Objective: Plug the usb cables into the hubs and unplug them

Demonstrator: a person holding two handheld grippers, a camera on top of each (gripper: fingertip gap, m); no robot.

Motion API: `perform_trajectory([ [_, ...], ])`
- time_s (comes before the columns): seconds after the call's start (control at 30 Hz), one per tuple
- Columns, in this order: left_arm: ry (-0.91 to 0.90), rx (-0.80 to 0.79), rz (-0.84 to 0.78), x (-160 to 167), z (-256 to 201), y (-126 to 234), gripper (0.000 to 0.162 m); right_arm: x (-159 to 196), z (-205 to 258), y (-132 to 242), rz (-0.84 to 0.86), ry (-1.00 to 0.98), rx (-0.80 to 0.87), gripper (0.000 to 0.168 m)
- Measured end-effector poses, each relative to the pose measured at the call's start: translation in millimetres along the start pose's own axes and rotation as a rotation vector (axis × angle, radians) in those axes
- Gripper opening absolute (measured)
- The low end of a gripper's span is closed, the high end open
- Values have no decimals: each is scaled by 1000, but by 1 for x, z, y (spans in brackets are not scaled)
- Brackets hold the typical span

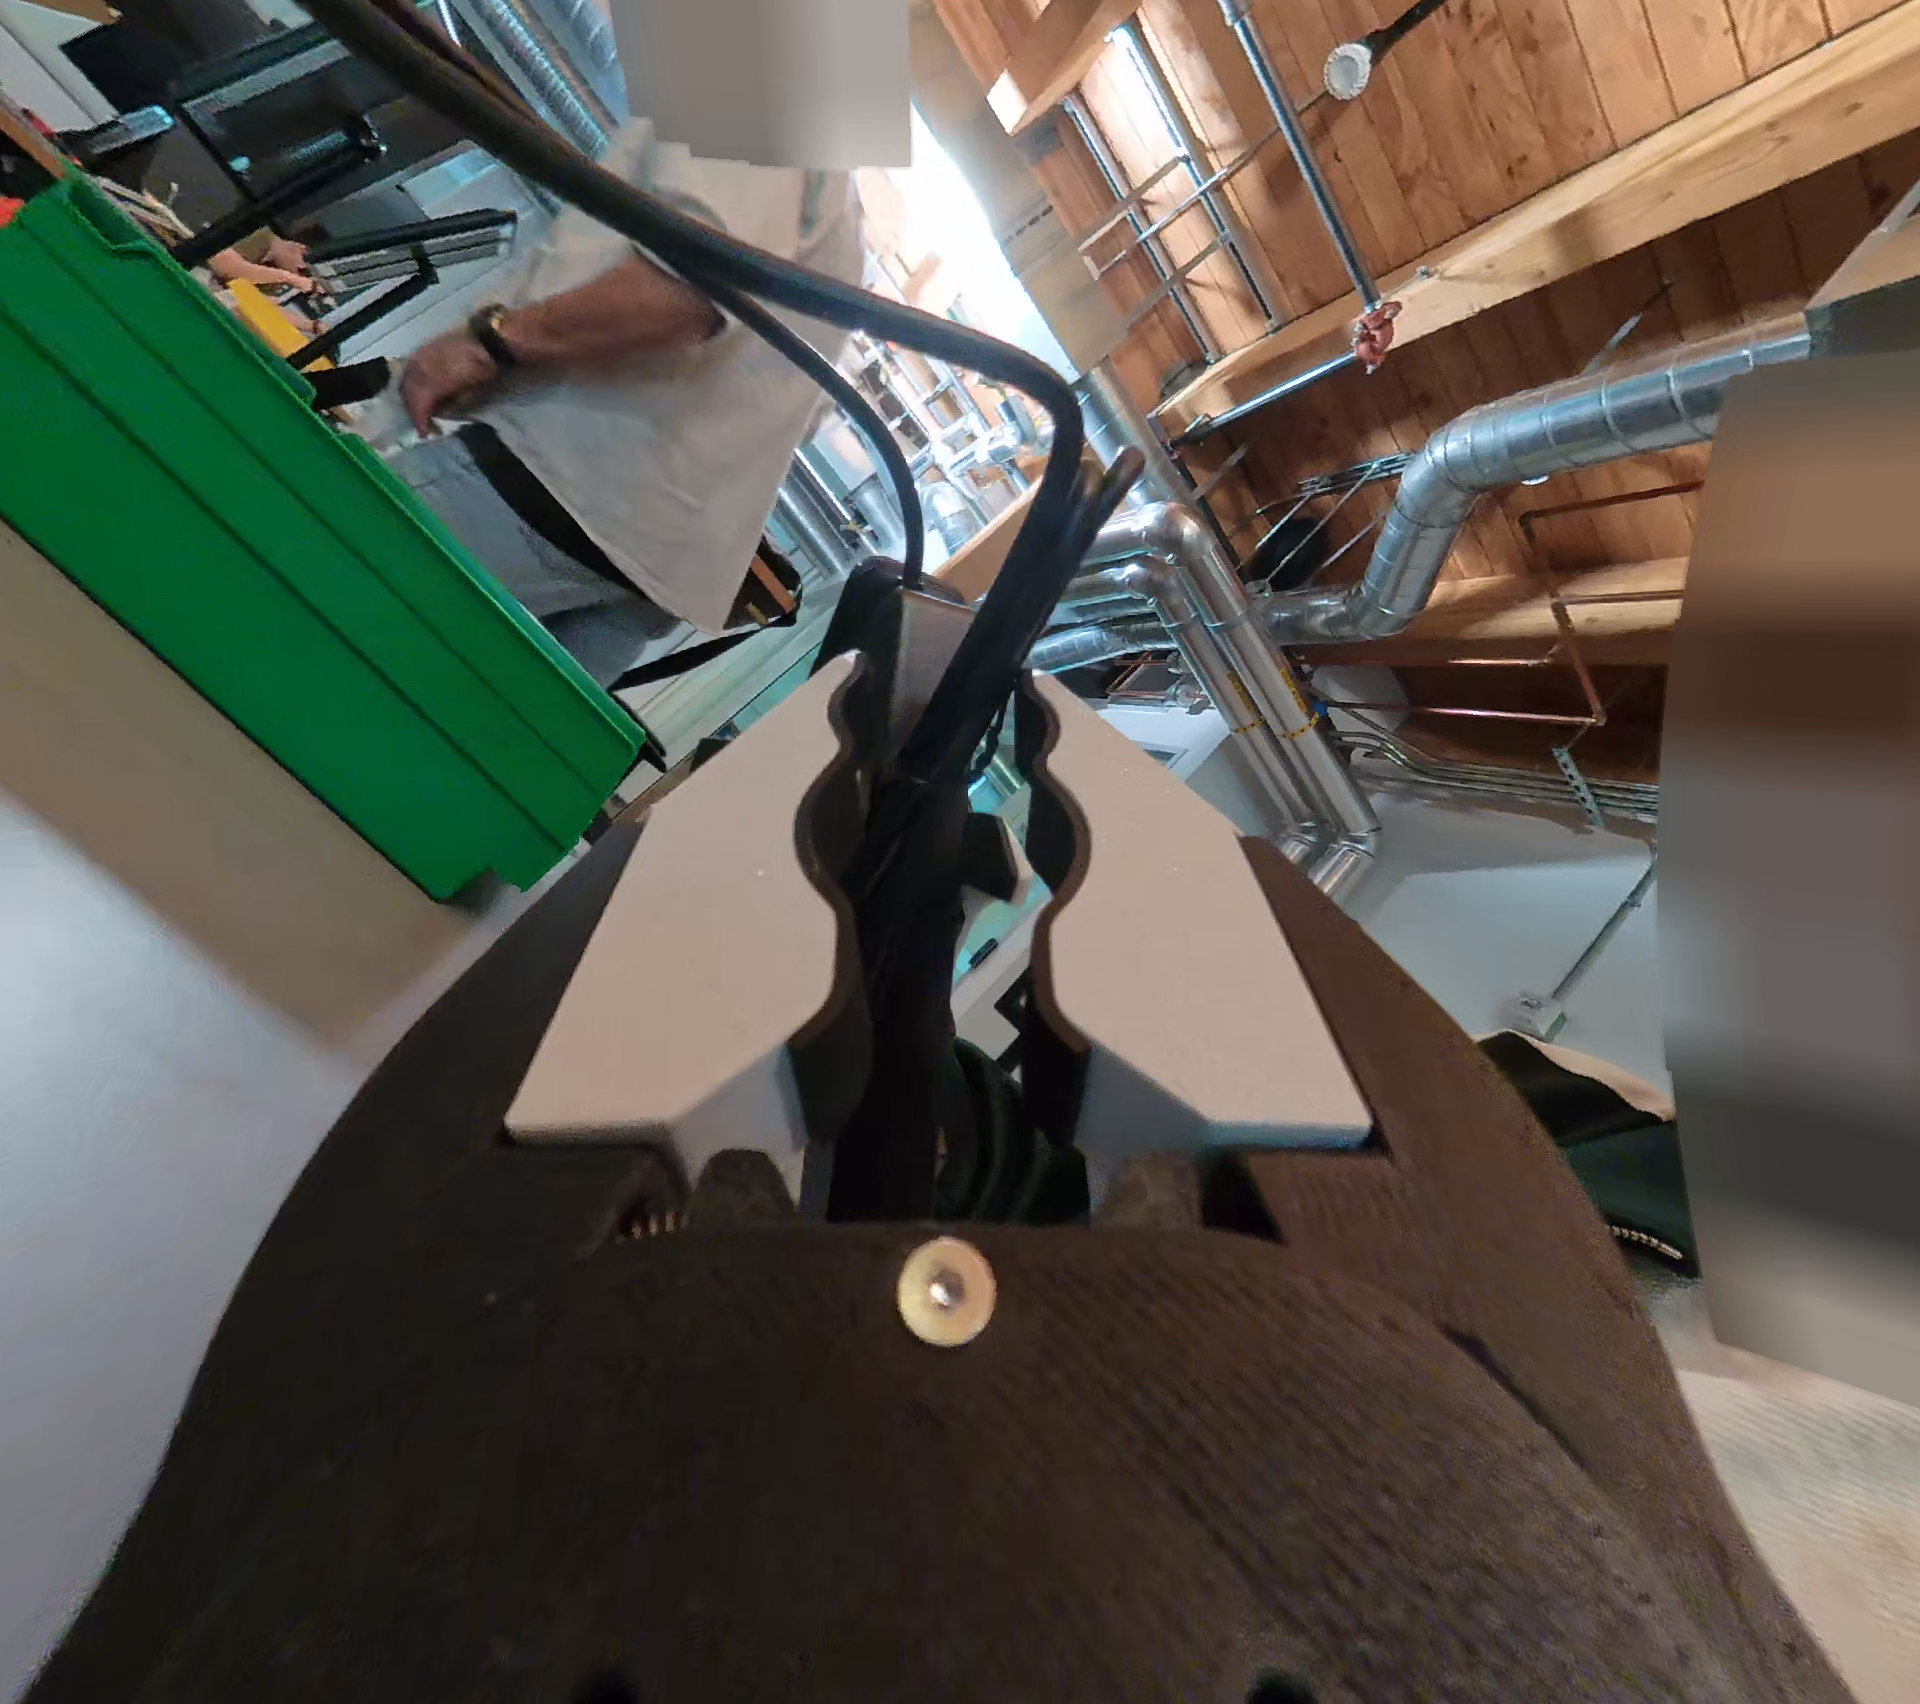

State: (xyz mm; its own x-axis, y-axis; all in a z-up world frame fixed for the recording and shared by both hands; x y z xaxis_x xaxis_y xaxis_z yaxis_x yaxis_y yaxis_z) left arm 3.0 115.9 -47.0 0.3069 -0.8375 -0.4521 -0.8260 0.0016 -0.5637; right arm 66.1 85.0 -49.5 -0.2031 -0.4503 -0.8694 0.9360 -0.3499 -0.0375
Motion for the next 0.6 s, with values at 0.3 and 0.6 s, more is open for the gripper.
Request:
perform_trajectory([
  [0.3, -13, -36, -26, -10, 6, 6, 35, -44, -4, 42, -220, -31, 10, 26],
  [0.6, -19, -69, -34, -13, 9, 16, 35, -159, 6, 174, -337, 339, 346, 25],
])
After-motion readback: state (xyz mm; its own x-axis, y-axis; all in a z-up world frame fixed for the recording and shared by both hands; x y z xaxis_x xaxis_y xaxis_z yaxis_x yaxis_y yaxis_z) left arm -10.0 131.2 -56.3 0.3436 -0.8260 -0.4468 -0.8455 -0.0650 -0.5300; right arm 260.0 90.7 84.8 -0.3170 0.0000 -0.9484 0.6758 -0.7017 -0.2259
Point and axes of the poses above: each gripper's, where its closed fingertips meet, y back along the fingers, x out of its underside, z = x × y across the jaws, the point moved 5 cm from there along y, back along the fingers, and after that the axes turned 2 degrees about -y, right-handed, at the moved point
